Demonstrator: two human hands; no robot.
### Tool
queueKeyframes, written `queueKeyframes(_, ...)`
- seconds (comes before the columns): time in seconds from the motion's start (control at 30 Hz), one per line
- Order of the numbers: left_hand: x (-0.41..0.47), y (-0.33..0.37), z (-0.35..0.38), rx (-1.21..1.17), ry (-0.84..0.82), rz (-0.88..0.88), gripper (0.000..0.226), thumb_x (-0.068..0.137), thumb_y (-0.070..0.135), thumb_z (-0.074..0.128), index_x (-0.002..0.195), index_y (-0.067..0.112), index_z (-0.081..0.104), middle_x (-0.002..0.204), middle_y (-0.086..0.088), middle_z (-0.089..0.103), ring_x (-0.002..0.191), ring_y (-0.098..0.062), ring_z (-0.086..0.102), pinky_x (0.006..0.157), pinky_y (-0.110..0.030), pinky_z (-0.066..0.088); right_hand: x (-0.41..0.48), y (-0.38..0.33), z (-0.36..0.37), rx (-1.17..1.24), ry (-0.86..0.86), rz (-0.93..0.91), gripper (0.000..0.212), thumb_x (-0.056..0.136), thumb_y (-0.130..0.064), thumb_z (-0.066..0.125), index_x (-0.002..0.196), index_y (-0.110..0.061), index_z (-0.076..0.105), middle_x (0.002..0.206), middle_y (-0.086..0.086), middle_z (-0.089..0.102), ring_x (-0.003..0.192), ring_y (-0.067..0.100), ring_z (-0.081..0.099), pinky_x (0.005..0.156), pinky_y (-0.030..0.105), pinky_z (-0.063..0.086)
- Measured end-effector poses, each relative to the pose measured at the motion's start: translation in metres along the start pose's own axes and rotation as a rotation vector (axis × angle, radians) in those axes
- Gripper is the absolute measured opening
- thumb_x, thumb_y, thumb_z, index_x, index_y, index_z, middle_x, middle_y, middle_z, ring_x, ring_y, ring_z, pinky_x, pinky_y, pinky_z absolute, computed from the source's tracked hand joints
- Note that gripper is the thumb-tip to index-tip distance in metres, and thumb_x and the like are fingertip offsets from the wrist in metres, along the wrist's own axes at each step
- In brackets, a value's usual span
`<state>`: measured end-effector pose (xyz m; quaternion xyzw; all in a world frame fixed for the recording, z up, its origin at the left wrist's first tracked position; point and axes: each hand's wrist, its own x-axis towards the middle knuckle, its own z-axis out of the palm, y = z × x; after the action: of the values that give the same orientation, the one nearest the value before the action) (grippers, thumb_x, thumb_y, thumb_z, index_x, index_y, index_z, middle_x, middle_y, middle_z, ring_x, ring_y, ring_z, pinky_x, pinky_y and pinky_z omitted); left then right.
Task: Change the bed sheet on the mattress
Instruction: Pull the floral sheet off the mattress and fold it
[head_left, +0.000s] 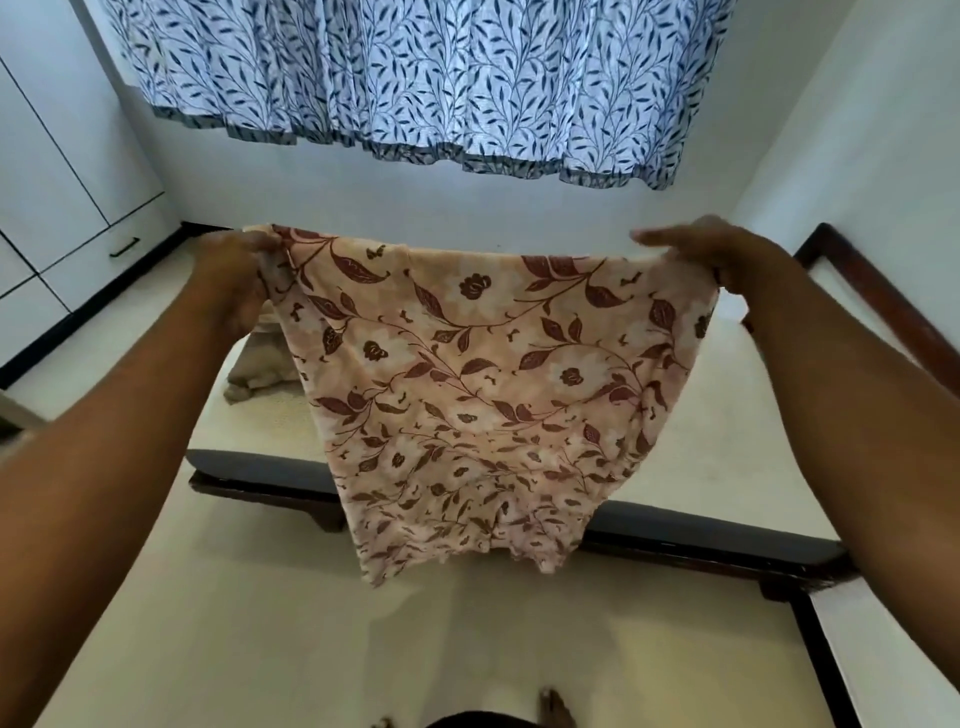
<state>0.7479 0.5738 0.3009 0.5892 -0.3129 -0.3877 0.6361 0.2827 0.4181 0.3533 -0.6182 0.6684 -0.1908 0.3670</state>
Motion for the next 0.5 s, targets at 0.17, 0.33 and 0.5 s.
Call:
queueKeyframes(0.17,0.003,0.002,-0.009,-0.067,-0.037,-0.012,0.02,0.091,0.005,0.047,0.089,0.009,0.066,0.081,-0.006,0.064,0.064,-0.012,0.061,0.062,-0.022,0.048,-0.011,0.0,-0.014,-0.092,-0.343,-0.231,0.058,0.073,-0.042,0.087,0.123,-0.02,0.071,0.11,0.009,0.076,0.096,0.029,0.075,0.081,0.043,0.063)
queueKeyframes(0.33,-0.004,-0.001,-0.022,0.063,-0.302,-0.037,0.045,0.088,0.004,0.071,0.126,0.016,0.049,0.108,-0.007,0.064,0.092,-0.025,0.071,0.07,-0.031,0.061,0.01,0.014,-0.01,-0.726,-0.012,-0.293,0.024,0.081,-0.013,0.08,0.104,-0.011,0.08,0.08,0.006,0.07,0.075,0.026,0.065,0.058,0.028,0.047)
queueKeyframes(0.5,-0.009,-0.003,-0.023,0.843,-0.352,0.068,0.03,0.077,0.015,0.081,0.106,0.008,0.076,0.09,-0.014,0.076,0.078,-0.026,0.075,0.063,-0.032,0.062,0.024,0.059,0.005,-0.744,0.216,-0.365,0.019,0.085,-0.018,0.072,0.099,-0.01,0.082,0.095,0.018,0.074,0.09,0.036,0.065,0.068,0.03,0.038)
